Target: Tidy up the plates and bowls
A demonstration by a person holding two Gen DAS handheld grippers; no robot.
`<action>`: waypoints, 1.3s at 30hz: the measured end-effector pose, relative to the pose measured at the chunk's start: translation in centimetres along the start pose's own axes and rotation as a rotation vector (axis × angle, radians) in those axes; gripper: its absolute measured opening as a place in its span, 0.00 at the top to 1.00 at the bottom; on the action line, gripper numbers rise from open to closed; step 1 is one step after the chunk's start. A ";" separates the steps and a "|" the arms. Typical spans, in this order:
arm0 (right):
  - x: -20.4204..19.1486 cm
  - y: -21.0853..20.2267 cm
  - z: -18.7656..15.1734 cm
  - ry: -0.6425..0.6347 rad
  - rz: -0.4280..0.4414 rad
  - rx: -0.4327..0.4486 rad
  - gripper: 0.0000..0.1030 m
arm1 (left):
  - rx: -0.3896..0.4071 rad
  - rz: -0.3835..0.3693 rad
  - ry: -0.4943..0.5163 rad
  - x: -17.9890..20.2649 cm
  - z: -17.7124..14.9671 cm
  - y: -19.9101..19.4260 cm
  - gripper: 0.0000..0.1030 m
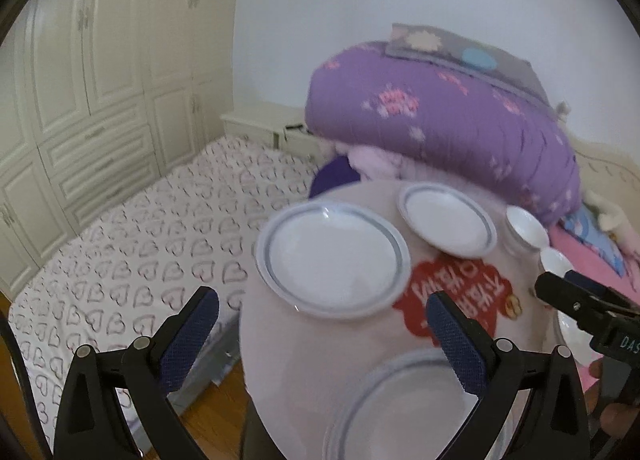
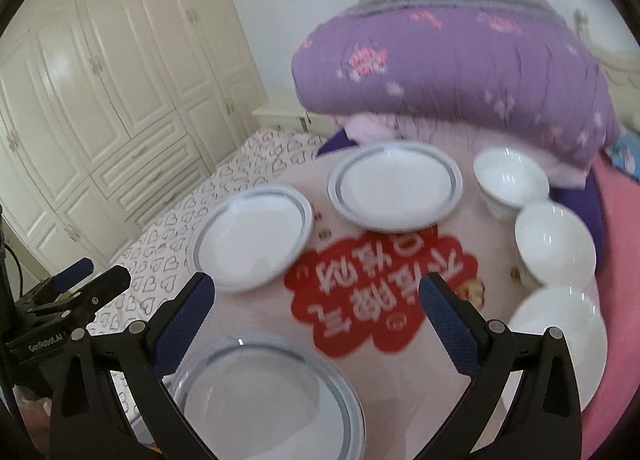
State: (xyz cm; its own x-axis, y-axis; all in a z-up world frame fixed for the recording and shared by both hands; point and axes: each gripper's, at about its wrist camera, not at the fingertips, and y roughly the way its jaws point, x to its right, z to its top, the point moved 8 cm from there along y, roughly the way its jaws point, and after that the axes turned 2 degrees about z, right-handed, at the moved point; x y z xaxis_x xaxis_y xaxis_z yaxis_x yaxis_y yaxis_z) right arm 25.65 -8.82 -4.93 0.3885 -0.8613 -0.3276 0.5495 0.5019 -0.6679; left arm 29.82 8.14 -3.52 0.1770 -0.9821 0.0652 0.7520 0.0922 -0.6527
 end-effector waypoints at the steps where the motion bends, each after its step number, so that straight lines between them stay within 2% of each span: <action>1: -0.4 0.2 0.7 -0.012 -0.001 0.015 0.00 | 0.010 0.011 -0.001 -0.1 0.1 0.2 0.01; 13: -3.1 4.1 6.2 -0.085 -0.055 0.073 0.00 | 0.105 0.050 -0.030 -2.9 1.9 4.2 0.01; 17: -3.5 6.3 6.8 -0.100 -0.075 0.054 0.00 | 0.106 0.054 -0.034 -4.0 2.1 6.6 0.01; 29: -2.6 15.4 3.6 -0.048 -0.012 -0.185 0.00 | -0.073 0.048 -0.058 -5.9 2.5 18.6 0.01; 35: -2.5 17.4 2.6 -0.027 0.026 -0.240 0.02 | -0.149 0.034 -0.073 -6.7 4.9 23.6 0.03; 39: -2.6 18.5 2.1 -0.018 0.045 -0.276 0.04 | -0.189 0.034 -0.071 -6.9 5.4 25.8 0.07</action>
State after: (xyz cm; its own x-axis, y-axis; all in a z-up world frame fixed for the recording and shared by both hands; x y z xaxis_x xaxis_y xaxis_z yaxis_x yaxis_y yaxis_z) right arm 36.37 2.85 -15.08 0.4223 -0.8359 -0.3507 0.3102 0.4968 -0.8105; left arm 51.41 18.15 -16.70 0.2497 -0.9642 0.0892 0.6137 0.0863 -0.7848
